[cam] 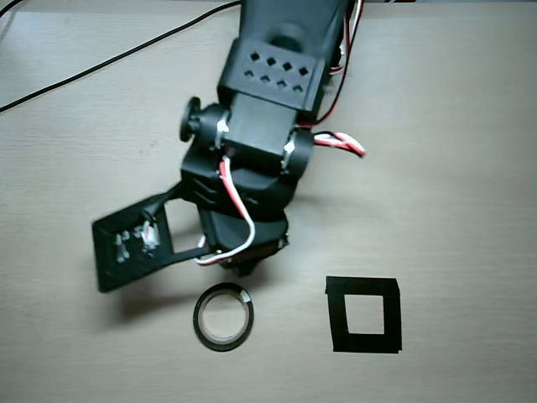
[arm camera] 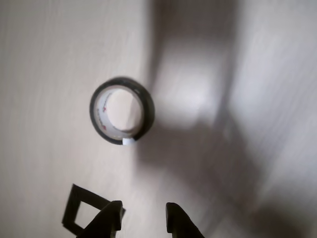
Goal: Grasp a tape and put it in the target area.
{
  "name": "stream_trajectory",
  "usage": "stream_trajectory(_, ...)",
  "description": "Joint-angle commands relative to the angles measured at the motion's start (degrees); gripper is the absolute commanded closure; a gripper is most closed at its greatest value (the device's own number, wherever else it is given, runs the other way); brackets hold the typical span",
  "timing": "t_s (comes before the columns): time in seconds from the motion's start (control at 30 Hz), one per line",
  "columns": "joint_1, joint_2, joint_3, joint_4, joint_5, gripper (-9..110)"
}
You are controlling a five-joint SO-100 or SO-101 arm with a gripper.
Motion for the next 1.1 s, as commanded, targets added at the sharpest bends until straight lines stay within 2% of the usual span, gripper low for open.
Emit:
stream_trajectory(0.0, -0.9, -1.2, 1.3, -3.8, -1.8, 91)
stream_trajectory(0.3, -0.4, -17.1, -4.0, -11.1, -5.7, 91)
stream_trajectory(0.5, 1.8, -27.2, -12.3, -11.7, -6.5, 90)
stream_trajectory(0.9, 2.9, -34.5, -14.9, -13.4, -8.0, 91)
stream_trajectory(1.07, 2.5, -36.2, -17.0, -13.4, -7.9, 98)
